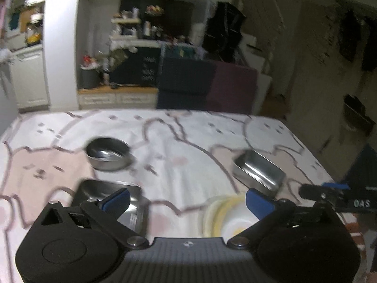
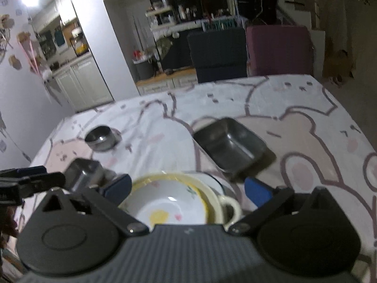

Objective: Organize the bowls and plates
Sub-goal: 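Move both tools to a dark metal square tray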

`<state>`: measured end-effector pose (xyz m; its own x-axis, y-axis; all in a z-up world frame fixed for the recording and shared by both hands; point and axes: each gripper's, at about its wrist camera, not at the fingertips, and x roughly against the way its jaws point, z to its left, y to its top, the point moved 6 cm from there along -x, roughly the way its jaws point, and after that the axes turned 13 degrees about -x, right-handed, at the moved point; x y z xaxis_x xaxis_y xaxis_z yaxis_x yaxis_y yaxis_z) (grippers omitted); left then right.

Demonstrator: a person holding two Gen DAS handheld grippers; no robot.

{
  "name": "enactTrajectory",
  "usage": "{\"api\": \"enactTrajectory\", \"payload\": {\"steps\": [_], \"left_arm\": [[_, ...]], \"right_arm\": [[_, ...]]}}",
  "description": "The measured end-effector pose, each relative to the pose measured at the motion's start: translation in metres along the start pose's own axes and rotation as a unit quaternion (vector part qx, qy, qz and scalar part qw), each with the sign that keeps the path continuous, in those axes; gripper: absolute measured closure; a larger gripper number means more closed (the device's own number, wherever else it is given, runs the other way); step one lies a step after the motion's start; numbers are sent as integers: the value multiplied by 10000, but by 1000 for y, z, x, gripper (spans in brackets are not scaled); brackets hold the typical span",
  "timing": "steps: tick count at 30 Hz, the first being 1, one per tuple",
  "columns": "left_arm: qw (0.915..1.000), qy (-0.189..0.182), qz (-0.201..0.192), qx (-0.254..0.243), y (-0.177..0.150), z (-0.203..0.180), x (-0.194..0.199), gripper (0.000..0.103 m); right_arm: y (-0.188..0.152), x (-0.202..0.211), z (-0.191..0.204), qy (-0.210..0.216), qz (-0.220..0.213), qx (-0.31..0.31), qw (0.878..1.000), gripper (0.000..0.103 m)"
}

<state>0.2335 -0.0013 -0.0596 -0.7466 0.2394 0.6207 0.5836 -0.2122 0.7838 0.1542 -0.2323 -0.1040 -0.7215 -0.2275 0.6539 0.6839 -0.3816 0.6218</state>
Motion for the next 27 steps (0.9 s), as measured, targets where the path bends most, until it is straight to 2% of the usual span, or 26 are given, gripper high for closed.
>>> {"api": "enactTrajectory", "payload": {"steps": [4, 9, 11, 15, 16, 17, 20, 22, 24, 26, 27], "left_arm": [[9993, 357, -98, 71, 8, 34, 5, 0], [9969, 773, -19, 159, 8, 81, -1, 0], [9962, 833, 28, 247, 7, 98, -5, 0], [9956, 798, 71, 476, 2, 129, -14, 3], [9957, 756, 102, 532, 0, 135, -17, 5], [9958, 695, 127, 580, -2, 140, -20, 11], [9955, 550, 305, 709, -11, 151, -33, 27], [9947, 495, 486, 760, -18, 157, -45, 36], [9934, 449, 708, 778, -26, 162, -57, 45], [9914, 435, 935, 806, -36, 167, -69, 50], [9904, 441, 1034, 804, -41, 168, -75, 53]], "right_arm": [[5, -10, 22, 241, -114, 28, 9996, 0], [11, -32, 56, 564, -150, -88, 9983, 0], [13, -43, 71, 671, -111, -164, 9975, 0], [12, -70, 104, 1045, 347, -326, 9934, 1], [10, -78, 111, 1103, 494, -370, 9920, 1], [9, -86, 118, 1117, 636, -382, 9910, 1], [2, -114, 133, 1068, 1110, -447, 9871, 15], [-9, -129, 139, 1034, 1441, -576, 9825, 36], [-20, -145, 142, 967, 1805, -763, 9758, 43], [-32, -161, 144, 885, 2121, -926, 9688, 52], [-37, -166, 146, 875, 2226, -989, 9659, 59]]}}
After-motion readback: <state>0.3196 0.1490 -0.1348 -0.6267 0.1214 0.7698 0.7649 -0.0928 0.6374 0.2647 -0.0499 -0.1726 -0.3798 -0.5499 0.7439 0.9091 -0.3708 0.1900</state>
